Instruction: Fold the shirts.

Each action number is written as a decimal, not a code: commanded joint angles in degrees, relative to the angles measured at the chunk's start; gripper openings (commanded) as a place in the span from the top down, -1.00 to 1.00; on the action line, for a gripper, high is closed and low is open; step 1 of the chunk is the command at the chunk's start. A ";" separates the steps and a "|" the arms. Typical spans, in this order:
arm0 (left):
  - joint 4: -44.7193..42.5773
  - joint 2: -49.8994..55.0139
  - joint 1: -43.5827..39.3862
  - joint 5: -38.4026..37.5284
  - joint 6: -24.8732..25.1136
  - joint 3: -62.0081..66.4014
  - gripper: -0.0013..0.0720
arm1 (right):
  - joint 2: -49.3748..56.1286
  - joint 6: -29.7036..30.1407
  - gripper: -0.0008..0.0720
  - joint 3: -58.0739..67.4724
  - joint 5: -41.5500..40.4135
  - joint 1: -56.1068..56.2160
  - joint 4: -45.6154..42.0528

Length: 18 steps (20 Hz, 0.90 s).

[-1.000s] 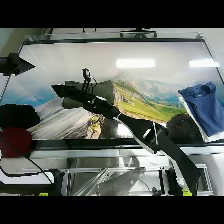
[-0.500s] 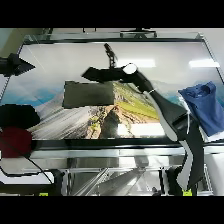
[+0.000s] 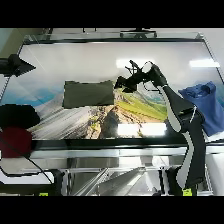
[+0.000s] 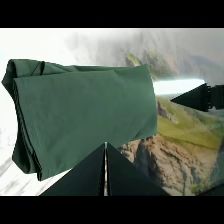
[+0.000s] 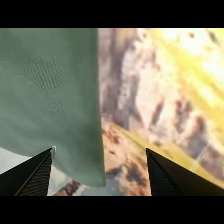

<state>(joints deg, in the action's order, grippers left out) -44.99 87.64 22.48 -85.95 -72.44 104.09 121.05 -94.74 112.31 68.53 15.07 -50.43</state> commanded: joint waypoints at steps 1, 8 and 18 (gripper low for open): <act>0.04 -0.02 -0.02 -0.28 0.00 -0.02 0.91 | 3.04 2.03 -0.78 0.04 -2.21 1.49 3.69; 0.00 -0.02 -0.02 -0.68 0.00 -0.02 0.91 | 8.15 7.78 -0.77 0.07 -9.46 5.51 17.40; 0.11 -0.04 -0.79 -1.05 0.00 -0.02 0.91 | -6.69 13.22 0.92 0.22 -6.34 1.11 22.86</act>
<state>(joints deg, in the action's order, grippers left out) -44.97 87.59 22.17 -86.59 -72.44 104.09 121.10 -82.32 112.51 60.36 18.48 -27.99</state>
